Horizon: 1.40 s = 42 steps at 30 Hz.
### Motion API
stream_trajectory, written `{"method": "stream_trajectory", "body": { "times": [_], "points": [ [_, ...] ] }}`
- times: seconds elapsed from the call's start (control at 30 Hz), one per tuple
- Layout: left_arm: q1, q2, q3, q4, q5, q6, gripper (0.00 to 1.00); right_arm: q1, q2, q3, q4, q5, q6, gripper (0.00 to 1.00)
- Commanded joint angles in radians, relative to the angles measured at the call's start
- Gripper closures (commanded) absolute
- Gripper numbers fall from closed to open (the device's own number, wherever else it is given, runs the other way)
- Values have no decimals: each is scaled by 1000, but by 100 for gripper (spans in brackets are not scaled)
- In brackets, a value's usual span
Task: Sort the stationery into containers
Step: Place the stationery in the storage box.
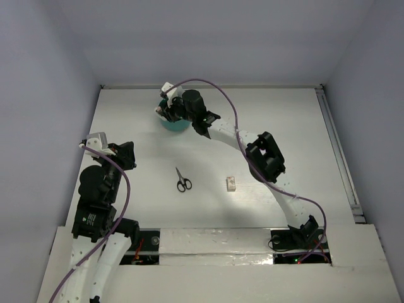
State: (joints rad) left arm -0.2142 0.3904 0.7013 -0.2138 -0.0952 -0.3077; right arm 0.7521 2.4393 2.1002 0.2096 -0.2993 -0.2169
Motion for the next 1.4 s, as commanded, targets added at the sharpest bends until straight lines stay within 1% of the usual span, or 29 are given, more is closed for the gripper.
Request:
{"method": "stream_trajectory", "body": {
  "times": [0.0,0.23,0.47,0.7,0.8,0.87,0.9,0.93,1.0,1.03,1.13,1.2,1.3,1.33,1.37],
  "points": [
    [-4,7,7,44,-9,10,92,-7,-8,44,36,-8,-39,95],
    [-4,11,7,45,-8,12,92,-7,-34,-12,85,26,-53,93],
    [-4,8,9,44,-8,10,92,-7,-29,-31,82,55,-85,92],
    [6,10,7,45,-5,12,92,-7,-59,-77,163,109,-104,91],
    [6,10,9,45,-5,10,92,-7,-49,-71,142,104,-117,90],
    [6,10,7,47,-3,12,92,-7,-46,-68,132,106,-122,84],
    [6,8,7,47,-3,10,92,-7,-55,-94,152,111,-118,80],
    [6,8,7,48,-3,10,92,-7,-63,-110,163,112,-113,68],
    [6,10,7,48,-1,10,92,-7,-85,-141,181,112,-101,58],
    [6,10,9,50,2,10,92,-7,-94,-147,186,114,-95,49],
    [6,11,7,50,2,10,92,-7,-135,-157,188,100,-75,39],
    [6,8,7,50,2,10,92,-7,-158,-161,186,89,-47,38],
    [6,2,6,51,2,10,92,-7,-224,-215,208,75,-3,38],
    [6,1,7,50,2,10,92,-7,-242,-233,215,75,13,40],
    [6,1,6,51,2,9,92,-7,-287,-285,223,75,33,41]
  ]
}}
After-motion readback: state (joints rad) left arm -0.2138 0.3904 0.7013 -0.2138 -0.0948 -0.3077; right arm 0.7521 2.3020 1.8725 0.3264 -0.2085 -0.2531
